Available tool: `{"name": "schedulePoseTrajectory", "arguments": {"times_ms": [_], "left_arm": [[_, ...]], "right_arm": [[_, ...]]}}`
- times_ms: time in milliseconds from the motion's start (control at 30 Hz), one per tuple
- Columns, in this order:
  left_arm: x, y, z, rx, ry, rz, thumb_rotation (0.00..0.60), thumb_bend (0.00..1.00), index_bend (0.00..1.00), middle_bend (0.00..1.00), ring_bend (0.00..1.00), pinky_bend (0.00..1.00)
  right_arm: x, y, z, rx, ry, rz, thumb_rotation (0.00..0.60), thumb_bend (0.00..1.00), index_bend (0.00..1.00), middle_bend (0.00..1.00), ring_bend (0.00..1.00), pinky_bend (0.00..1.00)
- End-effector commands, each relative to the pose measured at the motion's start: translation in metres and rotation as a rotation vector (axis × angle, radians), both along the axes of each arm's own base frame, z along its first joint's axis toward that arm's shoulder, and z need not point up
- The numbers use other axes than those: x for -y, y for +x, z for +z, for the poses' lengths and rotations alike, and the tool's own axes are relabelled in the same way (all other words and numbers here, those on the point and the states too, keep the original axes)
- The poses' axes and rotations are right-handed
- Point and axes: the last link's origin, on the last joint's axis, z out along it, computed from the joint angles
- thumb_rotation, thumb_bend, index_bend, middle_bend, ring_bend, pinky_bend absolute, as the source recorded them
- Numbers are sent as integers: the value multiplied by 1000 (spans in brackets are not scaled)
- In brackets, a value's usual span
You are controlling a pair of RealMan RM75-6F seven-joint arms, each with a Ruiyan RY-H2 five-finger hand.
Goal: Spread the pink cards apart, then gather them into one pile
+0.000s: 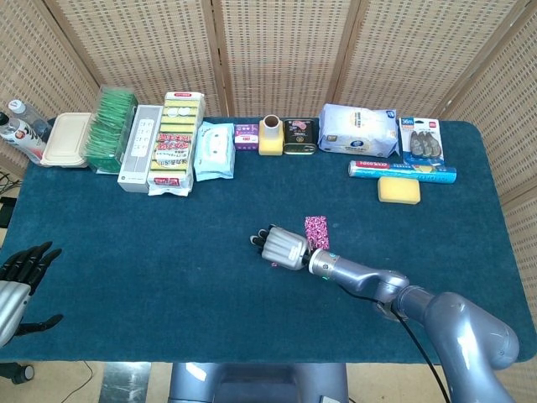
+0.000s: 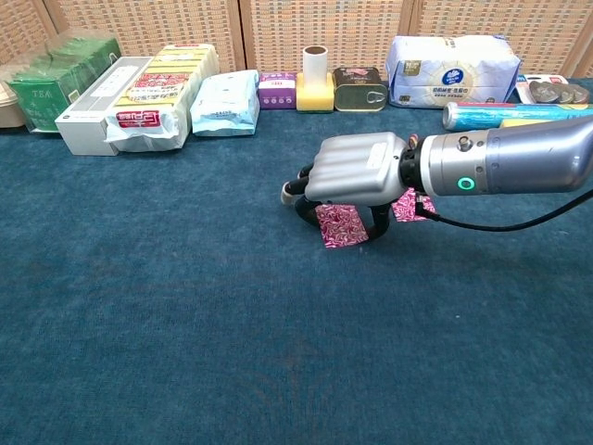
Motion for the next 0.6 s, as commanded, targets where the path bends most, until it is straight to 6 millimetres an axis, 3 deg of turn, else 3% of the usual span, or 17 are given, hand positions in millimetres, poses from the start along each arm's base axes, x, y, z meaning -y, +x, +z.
{"name": "schedulePoseTrajectory", "arguments": {"times_ms": [33, 600], "left_arm": [[0, 0, 0, 0, 0, 0, 600, 80, 0, 0, 0, 61], [1, 1, -1, -3, -7, -5, 600, 81, 0, 0, 0, 60]], "right_arm": [[0, 0, 2, 4, -2, -1, 600, 162, 487, 174, 263, 457], [1, -10, 28, -6, -42, 12, 600, 166, 487, 174, 263, 458]]}}
